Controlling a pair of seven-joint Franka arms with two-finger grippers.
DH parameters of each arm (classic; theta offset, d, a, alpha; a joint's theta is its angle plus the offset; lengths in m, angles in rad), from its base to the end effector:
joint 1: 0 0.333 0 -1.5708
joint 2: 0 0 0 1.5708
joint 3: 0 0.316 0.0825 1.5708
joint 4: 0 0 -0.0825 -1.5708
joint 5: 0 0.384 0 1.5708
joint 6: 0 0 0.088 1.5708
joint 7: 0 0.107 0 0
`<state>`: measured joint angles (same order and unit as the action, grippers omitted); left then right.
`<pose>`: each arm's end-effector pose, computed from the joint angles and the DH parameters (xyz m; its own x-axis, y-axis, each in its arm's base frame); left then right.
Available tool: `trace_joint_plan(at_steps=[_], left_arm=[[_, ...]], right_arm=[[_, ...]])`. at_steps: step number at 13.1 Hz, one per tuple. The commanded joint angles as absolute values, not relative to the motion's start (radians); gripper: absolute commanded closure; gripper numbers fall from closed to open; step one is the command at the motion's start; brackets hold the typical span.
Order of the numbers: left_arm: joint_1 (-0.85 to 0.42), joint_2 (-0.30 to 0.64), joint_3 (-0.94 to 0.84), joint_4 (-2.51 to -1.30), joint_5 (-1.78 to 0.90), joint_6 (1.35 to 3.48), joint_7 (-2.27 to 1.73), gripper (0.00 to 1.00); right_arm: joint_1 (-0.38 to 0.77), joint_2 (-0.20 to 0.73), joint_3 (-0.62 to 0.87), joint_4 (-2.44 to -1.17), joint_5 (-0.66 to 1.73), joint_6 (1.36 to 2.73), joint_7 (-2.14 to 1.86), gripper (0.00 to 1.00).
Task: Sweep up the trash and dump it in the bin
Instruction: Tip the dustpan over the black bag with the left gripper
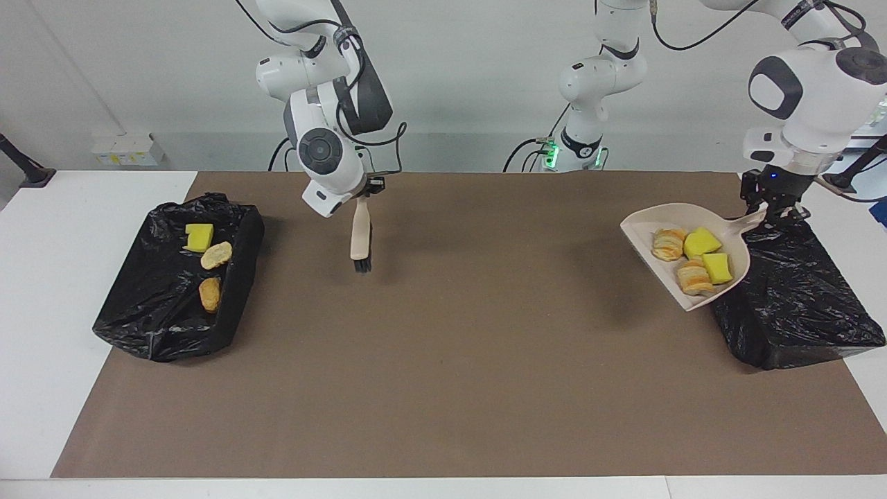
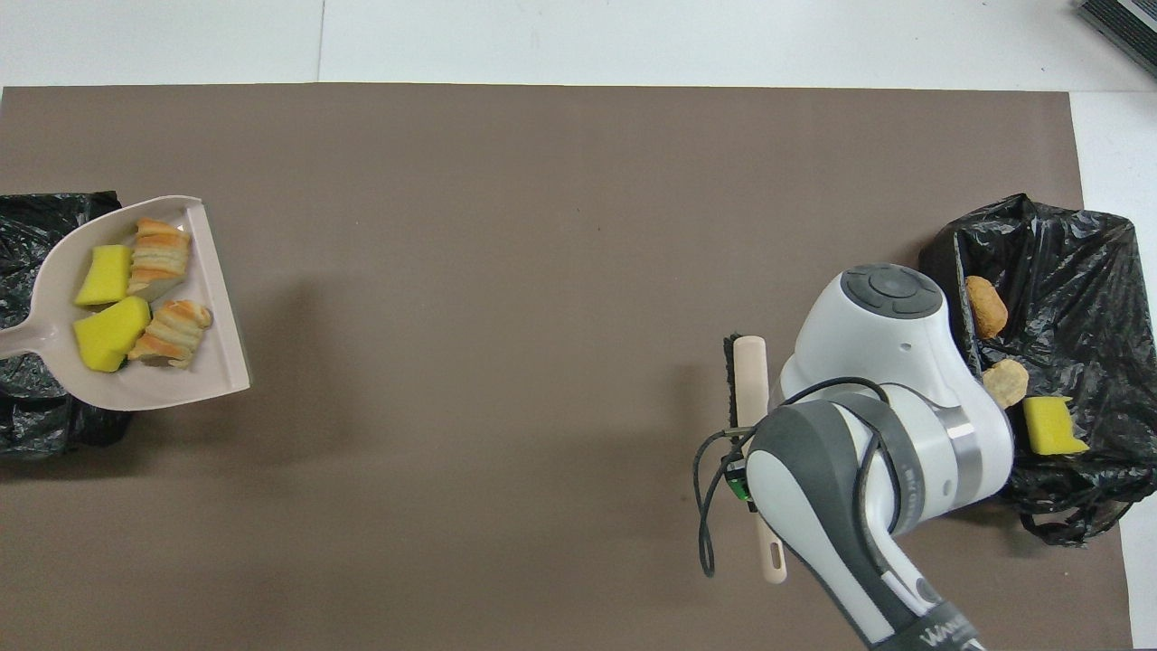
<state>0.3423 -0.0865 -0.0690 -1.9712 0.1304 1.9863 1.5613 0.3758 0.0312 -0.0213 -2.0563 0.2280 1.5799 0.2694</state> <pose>0.5221 0.1538 0.5178 0.2382 -0.9627 -0.1286 -0.9690 -0.2265 -0.0989 0.4542 0.1938 0.3944 0.8528 0.0367 -0.5209 0.0067 -0.9982 -0.0594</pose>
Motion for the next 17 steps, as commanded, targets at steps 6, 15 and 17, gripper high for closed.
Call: trace_joint_plan(at_steps=[6, 15, 17], left_arm=[[0.560, 0.053, -0.064, -1.761, 0.145, 2.048, 1.820, 1.00], [0.549, 0.084, -0.051, -1.755, 0.524, 2.164, 1.829, 1.00], [0.548, 0.089, -0.052, -1.770, 0.612, 2.212, 1.790, 1.00]], right_arm=[[0.658, 0.227, -0.021, -1.843, 0.388, 1.666, 0.647, 1.00], [0.813, 0.268, -0.020, -1.858, 0.451, 1.793, 0.684, 1.00], [0.831, 0.282, -0.021, -1.864, 0.469, 1.784, 0.686, 1.00]])
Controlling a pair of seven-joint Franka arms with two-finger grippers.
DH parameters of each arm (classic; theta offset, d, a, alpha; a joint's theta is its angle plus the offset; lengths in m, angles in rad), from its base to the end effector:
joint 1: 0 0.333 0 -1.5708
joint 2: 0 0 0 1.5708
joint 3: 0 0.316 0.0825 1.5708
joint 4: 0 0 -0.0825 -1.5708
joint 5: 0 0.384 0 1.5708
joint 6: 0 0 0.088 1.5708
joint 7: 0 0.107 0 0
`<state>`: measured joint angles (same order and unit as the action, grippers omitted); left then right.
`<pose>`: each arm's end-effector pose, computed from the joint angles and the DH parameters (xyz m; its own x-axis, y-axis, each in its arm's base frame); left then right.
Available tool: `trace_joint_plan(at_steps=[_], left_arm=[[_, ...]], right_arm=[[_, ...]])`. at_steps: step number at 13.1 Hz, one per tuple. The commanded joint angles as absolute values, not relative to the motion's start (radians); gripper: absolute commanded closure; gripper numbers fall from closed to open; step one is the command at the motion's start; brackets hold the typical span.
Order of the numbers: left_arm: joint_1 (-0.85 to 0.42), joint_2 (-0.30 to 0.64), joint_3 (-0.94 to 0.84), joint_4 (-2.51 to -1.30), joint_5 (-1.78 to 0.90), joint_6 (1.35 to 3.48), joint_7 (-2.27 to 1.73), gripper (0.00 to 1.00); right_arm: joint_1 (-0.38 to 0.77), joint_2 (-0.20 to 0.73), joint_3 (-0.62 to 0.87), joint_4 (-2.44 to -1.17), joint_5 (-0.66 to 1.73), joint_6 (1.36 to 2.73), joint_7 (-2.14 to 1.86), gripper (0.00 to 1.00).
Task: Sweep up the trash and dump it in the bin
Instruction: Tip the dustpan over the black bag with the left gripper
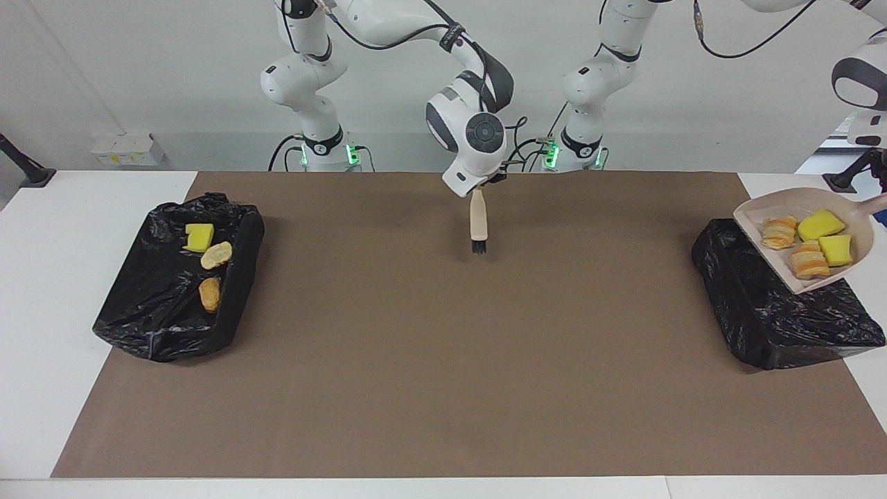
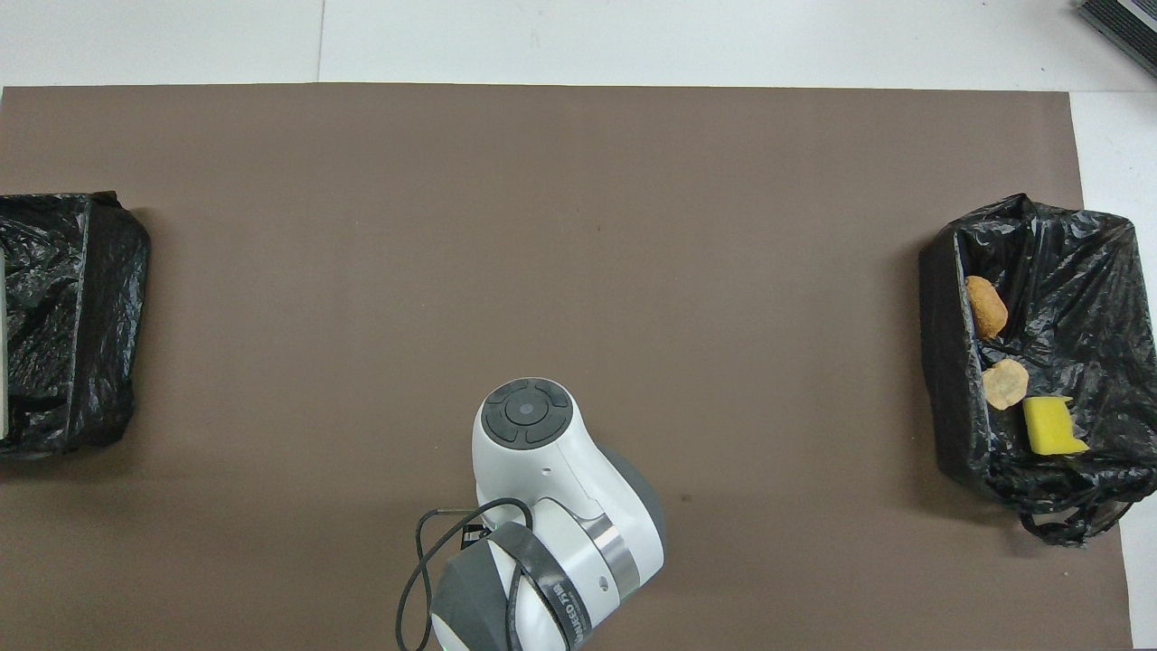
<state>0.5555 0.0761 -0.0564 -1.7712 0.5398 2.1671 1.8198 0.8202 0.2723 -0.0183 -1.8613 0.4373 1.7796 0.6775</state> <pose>0.5315 0.3138 0.5478 0.0451 -0.8440 -0.5345 -0.9937 0.0170 -0.1106 0.3787 0.4448 0.3559 0.8631 -0.0259 -0.5043 -0.0582 -0.9971 -0.0483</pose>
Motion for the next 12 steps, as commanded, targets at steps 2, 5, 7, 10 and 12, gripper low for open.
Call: trace_joint_plan(at_steps=[2, 5, 7, 10, 12], left_arm=[[0.540, 0.092, -0.052, -1.775, 0.682, 2.224, 1.747, 1.00], [0.509, 0.094, -0.054, -1.781, 0.791, 2.221, 1.638, 1.00], [0.502, 0.094, -0.054, -1.779, 0.839, 2.229, 1.637, 1.00], [0.502, 0.092, -0.054, -1.773, 0.873, 2.234, 1.625, 1.00], [0.480, 0.089, -0.055, -1.770, 0.882, 2.221, 1.595, 1.00]], right_arm=[[0.868, 0.291, -0.021, -1.881, 0.463, 1.784, 0.686, 1.00], [0.876, 0.282, -0.021, -1.920, 0.449, 1.773, 0.667, 1.00], [0.887, 0.269, -0.021, -1.947, 0.431, 1.772, 0.631, 1.00], [0.887, 0.267, -0.021, -1.947, 0.416, 1.755, 0.626, 1.00], [0.887, 0.267, -0.021, -1.944, 0.414, 1.756, 0.614, 1.00]])
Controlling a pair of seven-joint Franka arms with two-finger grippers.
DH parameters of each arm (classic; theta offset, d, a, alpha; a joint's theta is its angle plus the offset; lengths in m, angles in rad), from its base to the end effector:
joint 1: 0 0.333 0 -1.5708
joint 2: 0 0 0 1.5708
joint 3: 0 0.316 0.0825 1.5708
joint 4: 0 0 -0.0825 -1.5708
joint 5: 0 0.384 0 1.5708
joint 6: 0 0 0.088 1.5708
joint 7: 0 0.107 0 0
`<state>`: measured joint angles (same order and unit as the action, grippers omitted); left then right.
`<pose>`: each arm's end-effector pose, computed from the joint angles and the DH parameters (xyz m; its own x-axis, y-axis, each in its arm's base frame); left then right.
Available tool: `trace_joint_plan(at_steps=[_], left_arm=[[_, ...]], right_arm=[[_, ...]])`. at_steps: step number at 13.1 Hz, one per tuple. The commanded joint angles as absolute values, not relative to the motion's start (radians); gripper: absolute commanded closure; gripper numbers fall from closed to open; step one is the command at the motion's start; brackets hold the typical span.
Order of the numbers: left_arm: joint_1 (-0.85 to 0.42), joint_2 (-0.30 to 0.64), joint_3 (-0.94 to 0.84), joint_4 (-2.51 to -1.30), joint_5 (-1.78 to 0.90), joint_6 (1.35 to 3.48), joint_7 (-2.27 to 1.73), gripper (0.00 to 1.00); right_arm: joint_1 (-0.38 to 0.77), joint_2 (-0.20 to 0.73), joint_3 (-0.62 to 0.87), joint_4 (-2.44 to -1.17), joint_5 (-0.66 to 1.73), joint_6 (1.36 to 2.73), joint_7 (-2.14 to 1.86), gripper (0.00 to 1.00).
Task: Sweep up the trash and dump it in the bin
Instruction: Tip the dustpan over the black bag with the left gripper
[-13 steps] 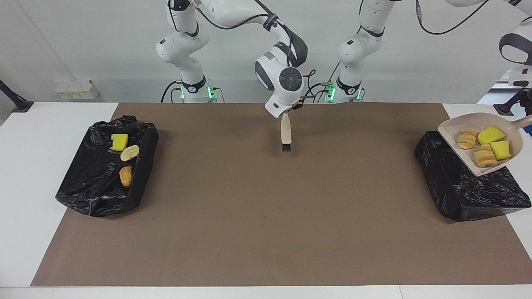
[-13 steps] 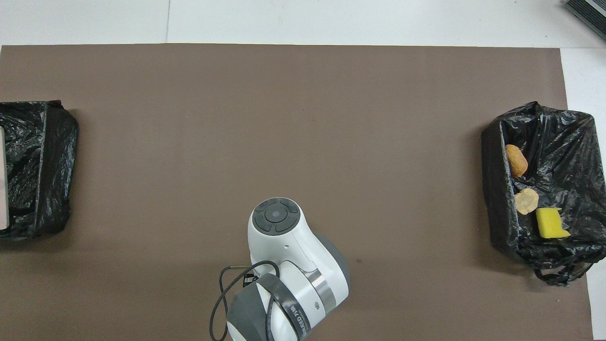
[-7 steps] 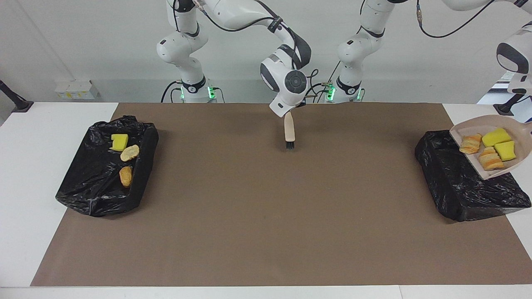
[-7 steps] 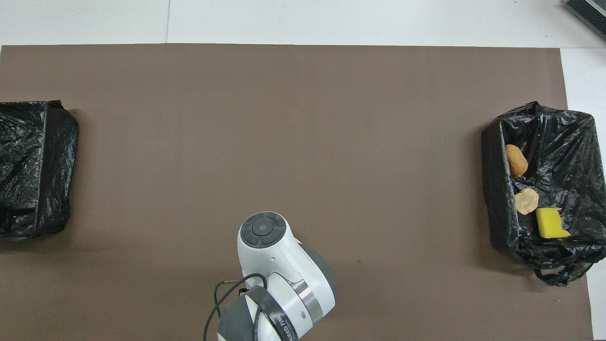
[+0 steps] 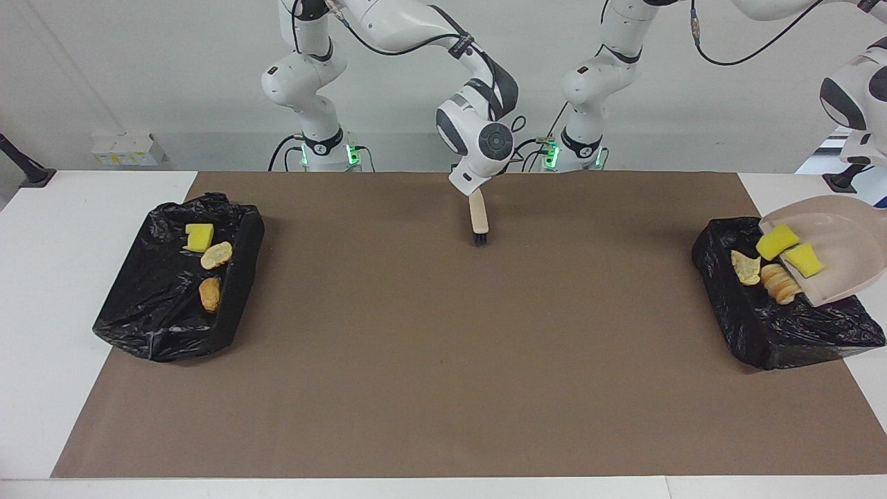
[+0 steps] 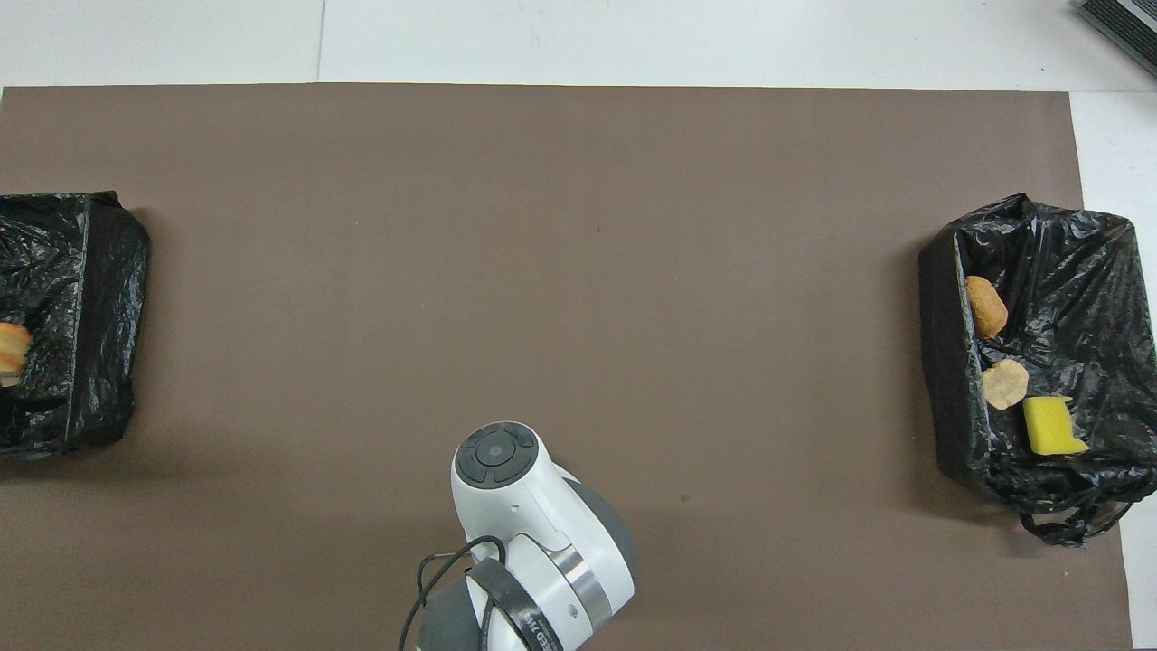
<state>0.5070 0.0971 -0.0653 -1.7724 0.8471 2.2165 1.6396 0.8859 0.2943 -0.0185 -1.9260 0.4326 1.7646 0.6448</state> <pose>0.5552 0.2912 0.5451 0.0178 -0.6932 -0.7206 -0.9920 0.0779 -0.0995 0.3358 0.4536 0.3164 0.8277 0.0286 -0.5604 0.0411 -0.9991 0.0098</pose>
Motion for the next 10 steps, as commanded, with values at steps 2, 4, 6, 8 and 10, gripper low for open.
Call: trace_joint_plan(at_steps=[2, 4, 6, 8, 10], left_arm=[[0.473, 0.086, -0.055, -1.763, 0.908, 2.218, 1.598, 1.00], [0.462, 0.075, -0.058, -1.755, 0.931, 2.217, 1.603, 1.00], [0.460, 0.068, -0.060, -1.747, 0.933, 2.200, 1.606, 1.00], [0.460, 0.052, -0.063, -1.740, 0.931, 2.191, 1.626, 1.00], [0.457, 0.038, -0.071, -1.740, 0.928, 2.163, 1.643, 1.00]], right_arm=[[0.885, 0.270, -0.021, -1.937, 0.416, 1.755, 0.614, 0.72], [0.885, 0.270, -0.021, -1.928, 0.414, 1.749, 0.615, 0.00], [0.864, 0.250, -0.023, -1.919, 0.416, 1.729, 0.614, 0.00], [0.827, 0.249, -0.023, -1.876, 0.414, 1.677, 0.614, 0.00], [0.787, 0.247, -0.029, -1.856, 0.413, 1.664, 0.611, 0.00]])
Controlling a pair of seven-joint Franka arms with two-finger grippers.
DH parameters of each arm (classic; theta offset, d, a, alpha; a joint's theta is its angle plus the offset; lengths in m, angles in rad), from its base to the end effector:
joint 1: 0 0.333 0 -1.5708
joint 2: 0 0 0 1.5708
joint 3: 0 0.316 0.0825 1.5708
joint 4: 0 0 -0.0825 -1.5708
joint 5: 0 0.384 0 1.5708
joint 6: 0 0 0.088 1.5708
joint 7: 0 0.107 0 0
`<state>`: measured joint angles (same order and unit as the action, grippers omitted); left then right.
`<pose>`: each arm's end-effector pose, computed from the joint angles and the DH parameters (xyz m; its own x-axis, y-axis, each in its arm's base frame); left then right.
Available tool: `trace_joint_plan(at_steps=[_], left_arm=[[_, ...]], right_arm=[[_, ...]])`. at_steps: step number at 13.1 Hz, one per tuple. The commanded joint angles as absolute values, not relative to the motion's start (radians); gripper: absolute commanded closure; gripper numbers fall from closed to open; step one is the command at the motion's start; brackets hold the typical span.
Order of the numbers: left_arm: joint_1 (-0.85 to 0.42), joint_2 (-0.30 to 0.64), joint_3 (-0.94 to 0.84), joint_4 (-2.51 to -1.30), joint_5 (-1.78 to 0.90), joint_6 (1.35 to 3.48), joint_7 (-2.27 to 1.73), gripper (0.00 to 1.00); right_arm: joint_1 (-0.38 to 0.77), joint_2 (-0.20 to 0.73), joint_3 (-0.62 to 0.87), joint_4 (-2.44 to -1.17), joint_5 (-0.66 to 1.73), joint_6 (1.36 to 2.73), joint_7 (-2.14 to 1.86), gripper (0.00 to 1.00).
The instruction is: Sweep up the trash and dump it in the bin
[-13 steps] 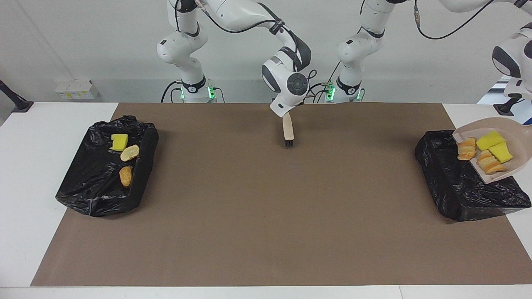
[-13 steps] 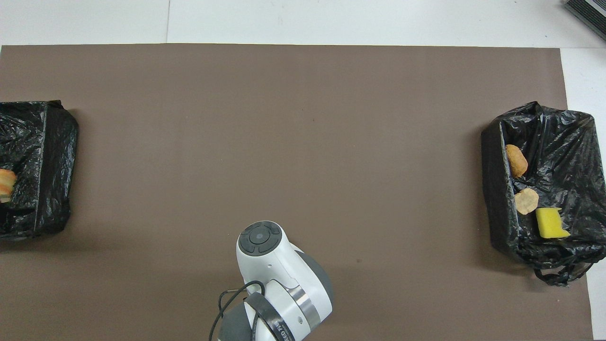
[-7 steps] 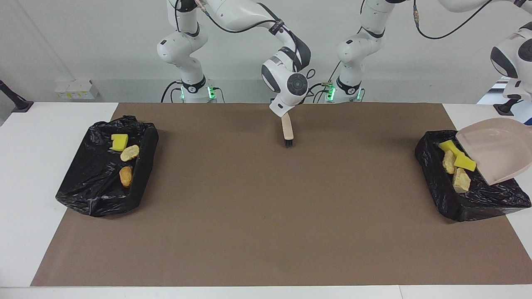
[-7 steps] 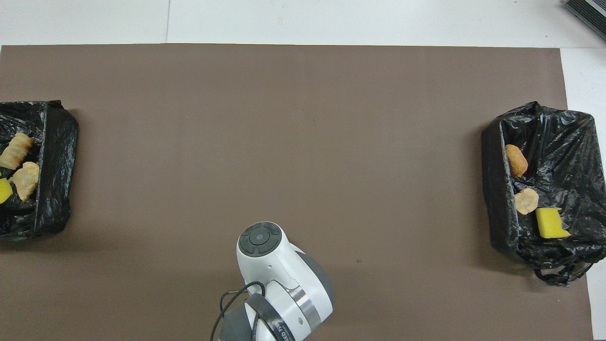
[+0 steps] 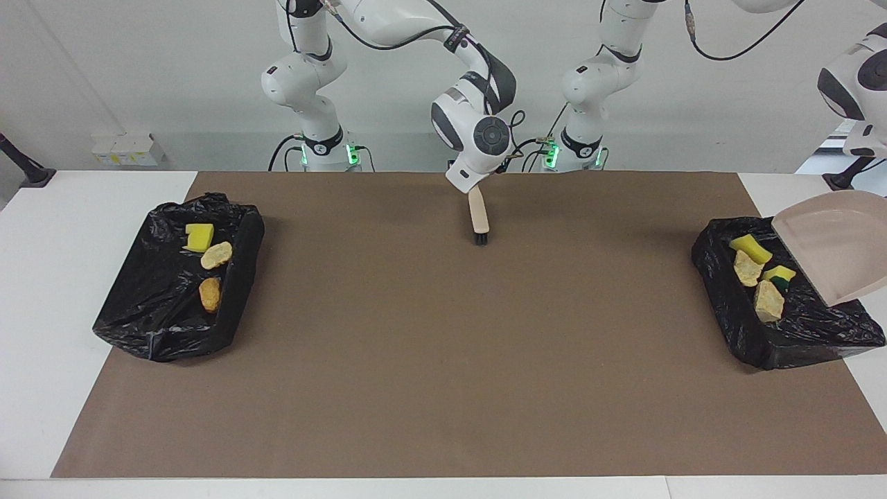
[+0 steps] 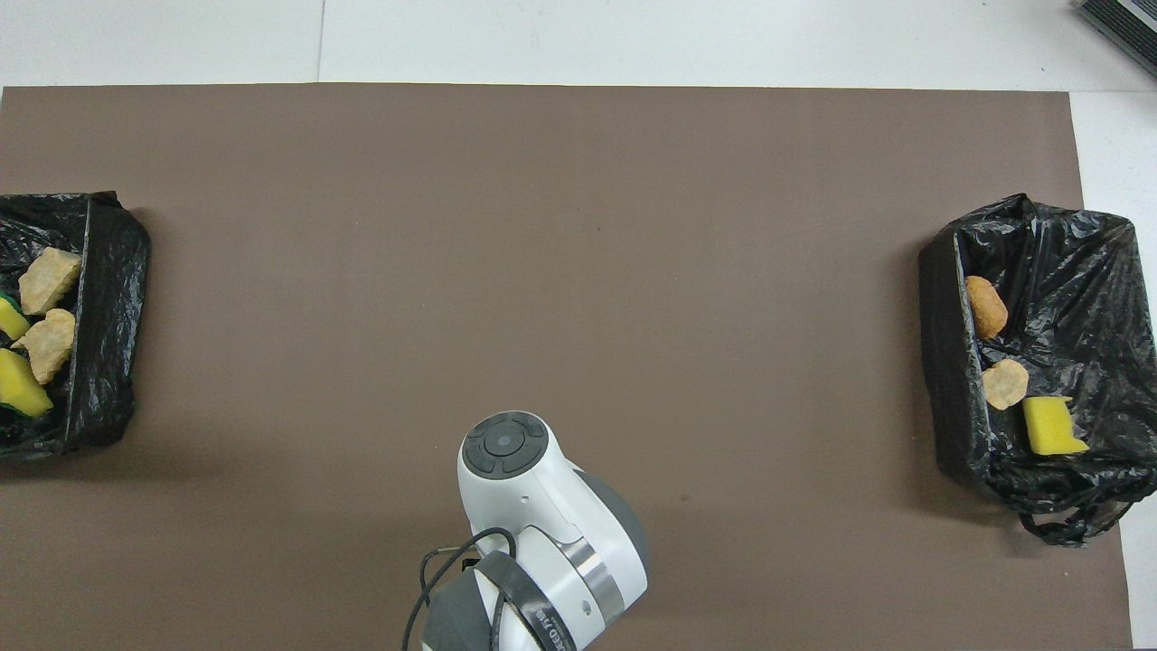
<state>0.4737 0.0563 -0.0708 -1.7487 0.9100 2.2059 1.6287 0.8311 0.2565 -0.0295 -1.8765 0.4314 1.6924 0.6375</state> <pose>0.5581 0.2682 0.5835 0.0165 -0.6329 -0.7740 -0.9840 0.1269 -0.1247 0.3655 0.4360 0.3557 0.8307 0.0170 -0.5564 0.0073 -0.9998 -0.0197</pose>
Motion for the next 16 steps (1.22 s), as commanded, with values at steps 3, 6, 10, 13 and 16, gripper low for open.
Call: trace_joint_plan(at_steps=[3, 6, 10, 13, 16], left_arm=[[0.394, 0.034, -0.086, -1.746, 0.913, 2.076, 1.644, 1.00], [0.293, 0.031, -0.087, -1.752, 0.766, 1.999, 1.640, 1.00], [0.154, 0.025, -0.089, -1.758, 0.562, 1.883, 1.617, 1.00], [0.042, 0.020, -0.089, -1.764, 0.360, 1.792, 1.377, 1.00], [-0.121, 0.034, -0.090, -1.799, 0.254, 1.789, 0.951, 1.00]], right_arm=[[0.685, 0.218, -0.029, -1.830, 0.397, 1.663, 0.527, 0.00], [0.570, 0.193, -0.031, -1.830, 0.347, 1.663, 0.384, 0.00], [0.427, 0.170, -0.034, -1.827, 0.226, 1.677, 0.200, 0.00], [0.313, 0.167, -0.035, -1.798, 0.144, 1.701, 0.019, 0.00], [0.189, 0.166, -0.035, -1.793, 0.124, 1.701, -0.109, 0.00]])
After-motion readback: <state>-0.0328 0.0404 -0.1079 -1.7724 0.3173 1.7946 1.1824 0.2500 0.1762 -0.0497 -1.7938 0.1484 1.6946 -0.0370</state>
